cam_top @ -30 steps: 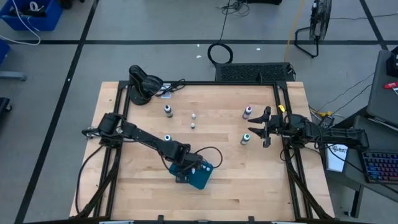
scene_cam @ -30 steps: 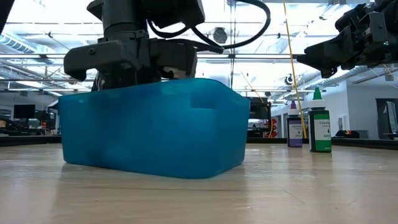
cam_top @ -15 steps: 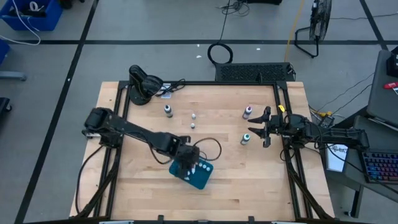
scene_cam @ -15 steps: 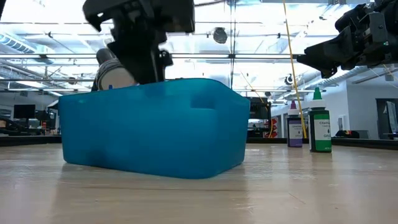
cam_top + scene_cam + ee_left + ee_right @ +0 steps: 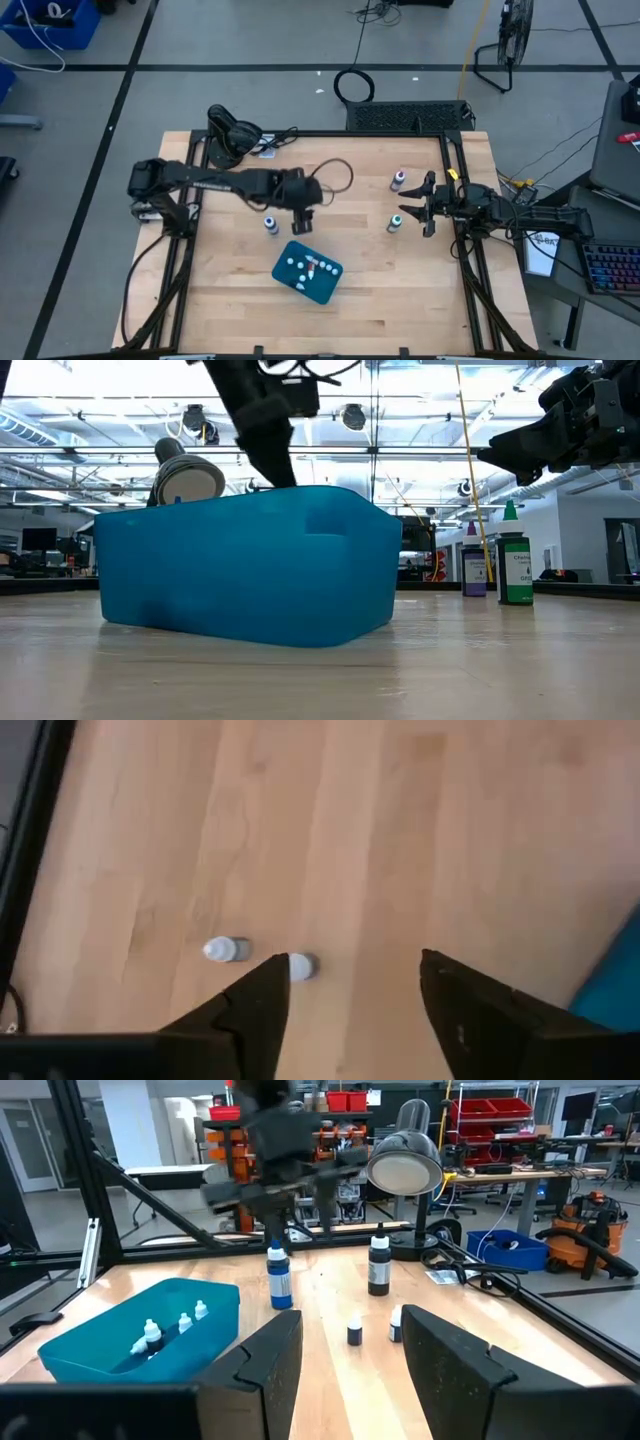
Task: Pick & Place food coloring
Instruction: Put the small purple coloring bottle into the blue bin
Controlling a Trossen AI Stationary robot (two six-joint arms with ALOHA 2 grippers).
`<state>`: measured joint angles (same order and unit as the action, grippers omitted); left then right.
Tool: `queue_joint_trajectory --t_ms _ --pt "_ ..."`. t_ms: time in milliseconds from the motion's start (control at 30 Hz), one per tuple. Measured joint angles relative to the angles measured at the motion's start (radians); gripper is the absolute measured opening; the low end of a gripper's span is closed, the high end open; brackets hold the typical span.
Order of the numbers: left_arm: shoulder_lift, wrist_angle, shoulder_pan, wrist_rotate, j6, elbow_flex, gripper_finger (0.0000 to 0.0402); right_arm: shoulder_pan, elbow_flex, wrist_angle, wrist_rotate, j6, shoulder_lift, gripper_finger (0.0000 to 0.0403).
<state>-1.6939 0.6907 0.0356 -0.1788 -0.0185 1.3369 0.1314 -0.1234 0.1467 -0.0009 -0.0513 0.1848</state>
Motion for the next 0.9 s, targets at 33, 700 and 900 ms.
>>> queue_joint_trajectory --t_ms 33,700,900 --pt "-0.002 0.006 0.018 0.014 0.018 0.0 0.0232 0.0 0.0 0.0 0.0 0.0 0.0 0.016" --pt "-0.182 -0.034 0.123 0.083 0.157 -0.002 0.0264 0.0 0.0 0.0 0.0 0.0 0.002 0.016" --pt "-0.232 -0.039 0.144 0.085 0.17 -0.002 0.0264 0.0 0.0 0.0 0.0 0.0 0.002 0.016"
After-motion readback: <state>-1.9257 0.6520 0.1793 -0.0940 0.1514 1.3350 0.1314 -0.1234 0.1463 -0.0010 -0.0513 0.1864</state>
